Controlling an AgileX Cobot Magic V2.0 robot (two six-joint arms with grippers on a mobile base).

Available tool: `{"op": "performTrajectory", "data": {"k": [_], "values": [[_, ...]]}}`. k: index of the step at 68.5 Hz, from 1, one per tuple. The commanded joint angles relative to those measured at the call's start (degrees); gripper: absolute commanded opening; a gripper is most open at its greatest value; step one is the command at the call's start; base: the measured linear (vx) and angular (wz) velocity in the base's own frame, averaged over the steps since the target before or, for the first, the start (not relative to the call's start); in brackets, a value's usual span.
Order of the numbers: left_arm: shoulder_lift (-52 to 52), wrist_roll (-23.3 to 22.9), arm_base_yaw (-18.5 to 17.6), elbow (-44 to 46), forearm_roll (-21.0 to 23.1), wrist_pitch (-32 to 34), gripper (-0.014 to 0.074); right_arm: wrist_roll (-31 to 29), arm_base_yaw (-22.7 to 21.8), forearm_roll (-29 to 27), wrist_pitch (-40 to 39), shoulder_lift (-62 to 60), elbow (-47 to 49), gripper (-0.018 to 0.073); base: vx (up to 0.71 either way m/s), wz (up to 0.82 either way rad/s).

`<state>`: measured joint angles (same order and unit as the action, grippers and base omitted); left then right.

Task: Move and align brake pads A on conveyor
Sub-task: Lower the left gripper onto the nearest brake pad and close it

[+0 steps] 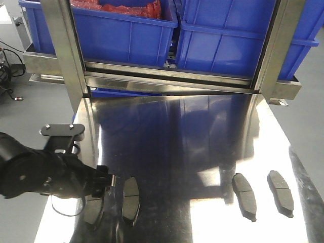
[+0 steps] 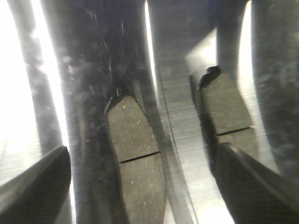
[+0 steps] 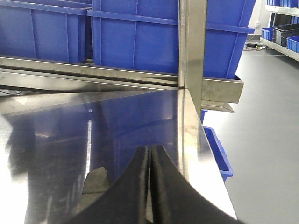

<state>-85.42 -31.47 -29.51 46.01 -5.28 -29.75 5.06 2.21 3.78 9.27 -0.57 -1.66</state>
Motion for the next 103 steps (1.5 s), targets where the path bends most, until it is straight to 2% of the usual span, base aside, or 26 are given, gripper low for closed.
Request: {"op": "performTrajectory", "data": {"k": [1, 39, 60, 65, 83, 103], "values": [[-1.0, -1.3, -0.4, 1.7, -0.4, 3.0, 0.0578, -0.4, -0.4, 0.2, -4.0, -0.9, -1.1, -0.0005, 0.0, 0.0], [-7.7, -1.3, -0.4, 1.7, 0.4, 5.9, 0.0578, -0.4, -0.4, 0.2, -4.0, -0.9, -1.1, -0.0005, 0.0, 0.0], [-7.9, -1.3, -0.4, 1.7, 0.5, 6.1, 0.0563, -0.4, -0.4, 0.2, -4.0, -0.9, -1.1, -0.0005, 0.0, 0.0], [-7.9, -1.3, -0.4, 1.7, 0.7, 6.1, 0.0532, -0.4, -0.4, 0.2, -4.0, -0.9, -1.1, -0.0005, 0.0, 0.0], [-7.9, -1.3, -0.4, 1.7, 0.7, 4.7, 0.0319, -0.4, -0.4, 0.2, -4.0, -0.9, -1.1, -0.0005, 0.0, 0.0], [-7.9, -1.2, -0.4, 1.7, 0.7, 4.6, 0.0171, -0.4, -0.4, 0.2, -4.0, -0.9, -1.1, -0.0005, 0.0, 0.0]]}}
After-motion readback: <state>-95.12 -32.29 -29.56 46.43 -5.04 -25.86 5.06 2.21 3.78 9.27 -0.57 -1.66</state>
